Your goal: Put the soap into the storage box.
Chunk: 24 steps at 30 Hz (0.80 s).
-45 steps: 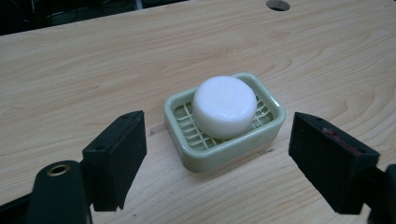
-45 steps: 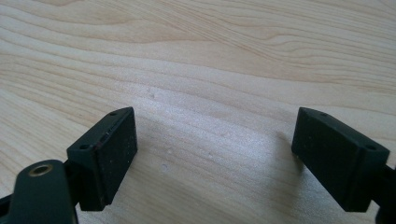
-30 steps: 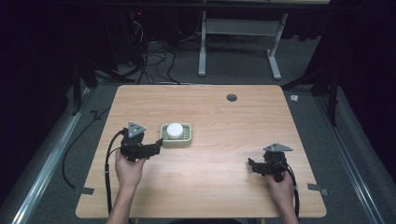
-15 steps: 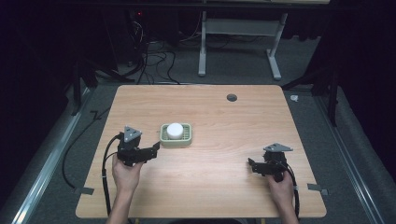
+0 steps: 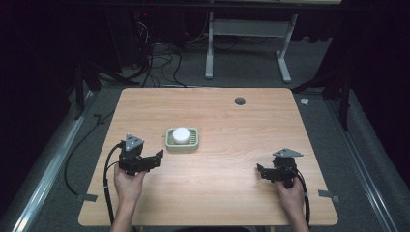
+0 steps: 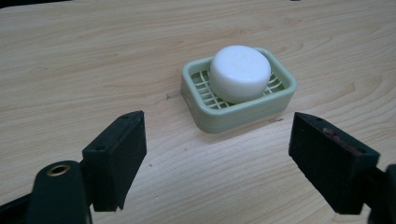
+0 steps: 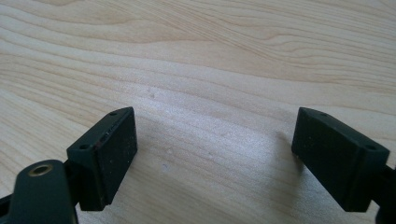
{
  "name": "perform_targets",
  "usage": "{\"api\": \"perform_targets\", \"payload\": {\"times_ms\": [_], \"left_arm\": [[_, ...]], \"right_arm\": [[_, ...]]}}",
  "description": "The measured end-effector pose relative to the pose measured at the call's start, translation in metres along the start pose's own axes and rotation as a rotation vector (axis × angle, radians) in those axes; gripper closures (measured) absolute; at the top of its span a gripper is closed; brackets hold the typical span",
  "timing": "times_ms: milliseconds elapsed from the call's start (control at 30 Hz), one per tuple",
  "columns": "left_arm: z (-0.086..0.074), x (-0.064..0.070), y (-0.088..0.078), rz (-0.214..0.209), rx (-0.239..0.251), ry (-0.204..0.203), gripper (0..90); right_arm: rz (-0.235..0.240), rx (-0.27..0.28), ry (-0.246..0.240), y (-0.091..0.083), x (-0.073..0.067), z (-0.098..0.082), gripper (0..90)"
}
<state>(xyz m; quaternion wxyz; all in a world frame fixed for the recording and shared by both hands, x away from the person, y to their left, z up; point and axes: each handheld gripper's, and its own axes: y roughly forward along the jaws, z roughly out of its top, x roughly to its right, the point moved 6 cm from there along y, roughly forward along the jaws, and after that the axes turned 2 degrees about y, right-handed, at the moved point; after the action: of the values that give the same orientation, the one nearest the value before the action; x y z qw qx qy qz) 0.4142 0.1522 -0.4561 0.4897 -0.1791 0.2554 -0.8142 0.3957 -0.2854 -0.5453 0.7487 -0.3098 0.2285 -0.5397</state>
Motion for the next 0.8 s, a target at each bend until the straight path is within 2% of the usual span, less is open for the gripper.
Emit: {"api": "perform_targets", "payload": {"times_ms": [633,800], "left_arm": [[-0.017,-0.001,0.003,-0.015,-0.013,-0.039,20.0],[-0.023,0.0,0.005,-0.005,-0.027,-0.033,19.9]], "right_arm": [[0.0,0.0,0.0,0.0,0.0,0.0,15.1],[0.0,-0.001,0.001,0.0,0.0,0.0,15.1]]}}
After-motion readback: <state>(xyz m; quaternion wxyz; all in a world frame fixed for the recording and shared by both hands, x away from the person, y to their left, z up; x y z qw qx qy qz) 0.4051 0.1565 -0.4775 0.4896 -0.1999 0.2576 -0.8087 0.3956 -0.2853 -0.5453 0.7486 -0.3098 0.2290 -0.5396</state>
